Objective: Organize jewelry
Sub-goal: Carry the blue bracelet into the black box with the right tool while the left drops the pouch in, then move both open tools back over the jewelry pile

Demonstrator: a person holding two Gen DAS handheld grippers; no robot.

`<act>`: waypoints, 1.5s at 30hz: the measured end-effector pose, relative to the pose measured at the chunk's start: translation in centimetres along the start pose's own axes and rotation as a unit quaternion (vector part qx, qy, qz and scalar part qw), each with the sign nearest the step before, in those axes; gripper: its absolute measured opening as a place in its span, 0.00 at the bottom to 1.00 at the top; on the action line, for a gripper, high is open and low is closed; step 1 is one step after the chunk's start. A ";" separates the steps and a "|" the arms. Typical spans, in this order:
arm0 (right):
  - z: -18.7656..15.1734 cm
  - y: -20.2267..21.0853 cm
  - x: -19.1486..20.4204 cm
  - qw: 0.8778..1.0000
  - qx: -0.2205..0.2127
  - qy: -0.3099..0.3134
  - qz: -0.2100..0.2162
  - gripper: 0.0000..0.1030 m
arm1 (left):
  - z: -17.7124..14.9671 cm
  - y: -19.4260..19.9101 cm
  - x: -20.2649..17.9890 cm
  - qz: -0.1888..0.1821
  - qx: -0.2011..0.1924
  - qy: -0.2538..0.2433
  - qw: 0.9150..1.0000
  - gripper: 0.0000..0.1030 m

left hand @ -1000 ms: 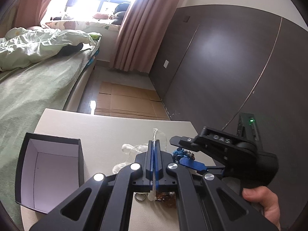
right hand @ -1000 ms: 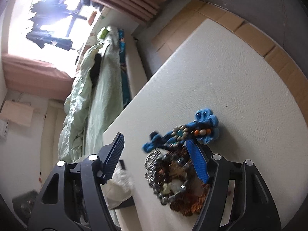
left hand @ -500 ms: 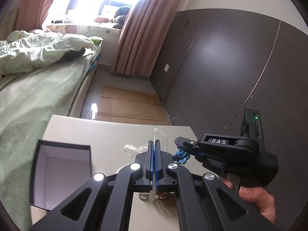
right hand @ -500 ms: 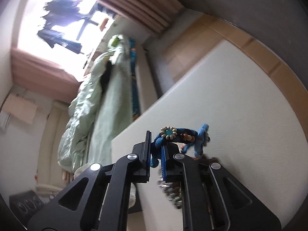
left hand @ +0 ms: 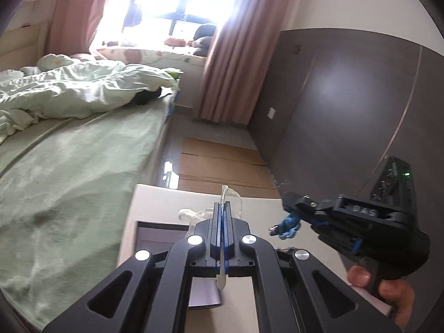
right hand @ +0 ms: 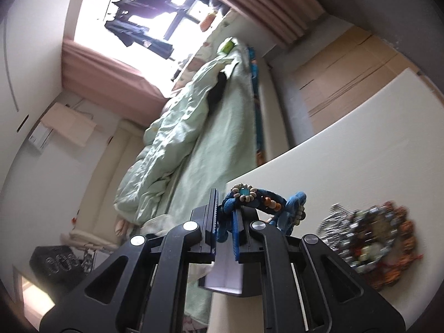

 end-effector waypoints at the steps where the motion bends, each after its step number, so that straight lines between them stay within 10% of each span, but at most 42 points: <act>1: -0.1 -0.4 0.5 1.000 0.002 0.002 0.003 0.10 | 0.0 0.1 0.5 0.006 0.002 0.001 1.000 0.00; 10: -2.3 -3.8 3.0 0.999 0.033 0.004 0.020 0.10 | -0.6 -1.7 3.8 0.060 0.041 0.004 0.997 0.04; 14: -3.2 -5.0 3.4 0.999 0.047 0.002 0.022 0.10 | -1.0 -1.3 5.4 0.072 0.030 0.022 0.997 0.52; 25: -5.6 -8.6 3.7 0.994 0.112 0.012 0.002 0.11 | -2.1 1.7 10.1 0.103 0.022 0.074 0.992 0.52; 31: -6.8 -9.7 3.2 0.988 0.142 0.036 -0.055 0.78 | -3.1 3.0 11.1 0.105 0.022 0.094 0.990 0.52; 45: -6.7 -4.3 2.1 0.982 0.151 0.089 -0.072 0.82 | -3.3 4.4 8.6 0.092 0.016 0.086 0.992 0.53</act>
Point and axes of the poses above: each gripper's, at about its wrist camera, not at the fingertips, and y roughly against the way its jaws point, x to its left, z to its top, the point moved 2 cm from there along -y, roughly the way its jaws point
